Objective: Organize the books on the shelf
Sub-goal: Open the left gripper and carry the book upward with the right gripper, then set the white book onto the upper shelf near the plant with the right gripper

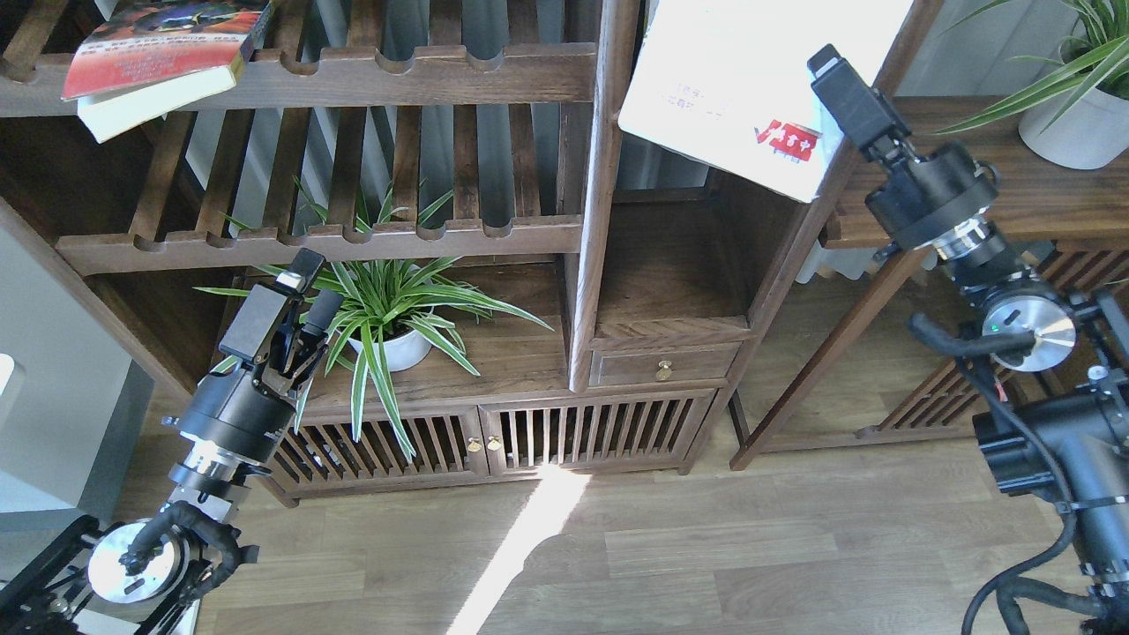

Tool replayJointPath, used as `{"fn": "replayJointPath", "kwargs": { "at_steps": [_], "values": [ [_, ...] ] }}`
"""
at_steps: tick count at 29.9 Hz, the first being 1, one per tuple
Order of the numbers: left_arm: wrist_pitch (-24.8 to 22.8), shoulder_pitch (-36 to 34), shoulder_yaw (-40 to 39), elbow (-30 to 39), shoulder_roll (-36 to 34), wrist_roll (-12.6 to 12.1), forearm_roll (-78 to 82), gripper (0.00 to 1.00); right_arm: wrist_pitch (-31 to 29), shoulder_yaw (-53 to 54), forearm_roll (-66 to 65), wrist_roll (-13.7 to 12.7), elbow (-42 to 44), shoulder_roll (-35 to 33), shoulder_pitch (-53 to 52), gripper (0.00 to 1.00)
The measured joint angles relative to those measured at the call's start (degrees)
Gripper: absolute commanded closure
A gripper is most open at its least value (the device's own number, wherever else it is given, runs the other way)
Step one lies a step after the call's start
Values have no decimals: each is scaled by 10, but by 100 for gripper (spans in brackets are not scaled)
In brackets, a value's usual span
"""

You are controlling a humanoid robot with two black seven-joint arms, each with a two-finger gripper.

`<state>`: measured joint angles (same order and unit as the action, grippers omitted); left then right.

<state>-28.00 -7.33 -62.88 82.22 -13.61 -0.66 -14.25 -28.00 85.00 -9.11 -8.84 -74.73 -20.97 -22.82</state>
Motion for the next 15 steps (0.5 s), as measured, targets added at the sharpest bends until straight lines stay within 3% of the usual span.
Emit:
{"fn": "replayJointPath", "kwargs": {
  "at_steps": [5, 11, 15],
  "values": [
    [0, -6, 1, -2, 1, -1, 0, 6, 0, 5, 6, -40, 1, -14, -1, 97],
    [0, -7, -9, -4, -2, 2, -1, 6, 0, 28, 7, -122, 11, -16, -1, 97],
    [0, -7, -10, -4, -3, 3, -1, 6, 0, 44, 7, -145, 13, -22, -2, 97]
  ]
}}
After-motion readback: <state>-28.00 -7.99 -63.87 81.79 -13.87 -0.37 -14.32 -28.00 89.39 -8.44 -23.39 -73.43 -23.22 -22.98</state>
